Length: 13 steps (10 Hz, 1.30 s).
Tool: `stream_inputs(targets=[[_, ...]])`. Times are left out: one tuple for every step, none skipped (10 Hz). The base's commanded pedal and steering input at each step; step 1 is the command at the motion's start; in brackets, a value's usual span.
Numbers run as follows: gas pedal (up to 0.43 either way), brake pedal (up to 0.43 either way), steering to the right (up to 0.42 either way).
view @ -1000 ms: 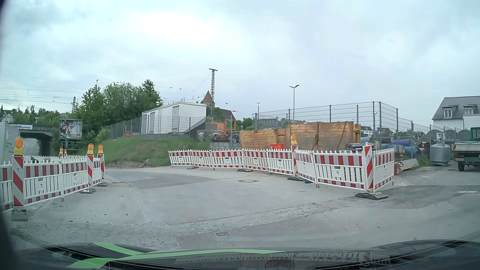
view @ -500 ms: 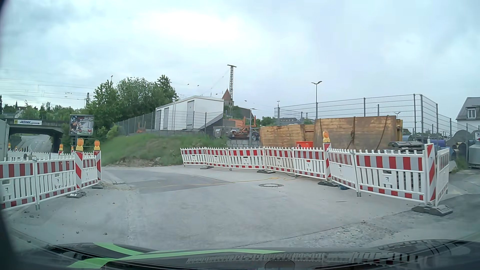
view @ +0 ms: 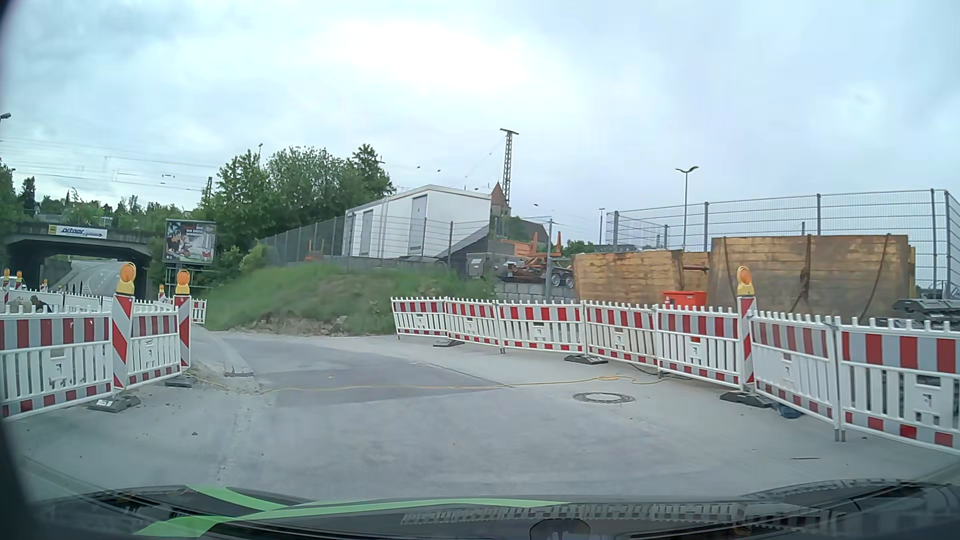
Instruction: Follow the waypoints while adhering to traffic rules and regulations
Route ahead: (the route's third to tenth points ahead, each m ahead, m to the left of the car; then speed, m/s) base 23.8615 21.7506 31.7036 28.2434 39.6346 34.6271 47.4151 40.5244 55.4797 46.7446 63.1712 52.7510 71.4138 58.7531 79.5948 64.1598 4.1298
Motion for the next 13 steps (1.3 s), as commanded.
stream_inputs(targets=[[0.039, 0.0, -0.164], [0.028, 0.0, -0.167], [0.039, 0.0, -0.162], [0.039, 0.0, -0.159], [0.028, 0.0, -0.158], [0.028, 0.0, -0.161], [0.028, 0.0, -0.168], [0.028, 0.0, -0.176], [0.028, 0.0, -0.182], [0.028, 0.0, -0.192], [0.028, 0.0, -0.204], [0.028, 0.0, -0.218], [0.028, 0.0, -0.231]])
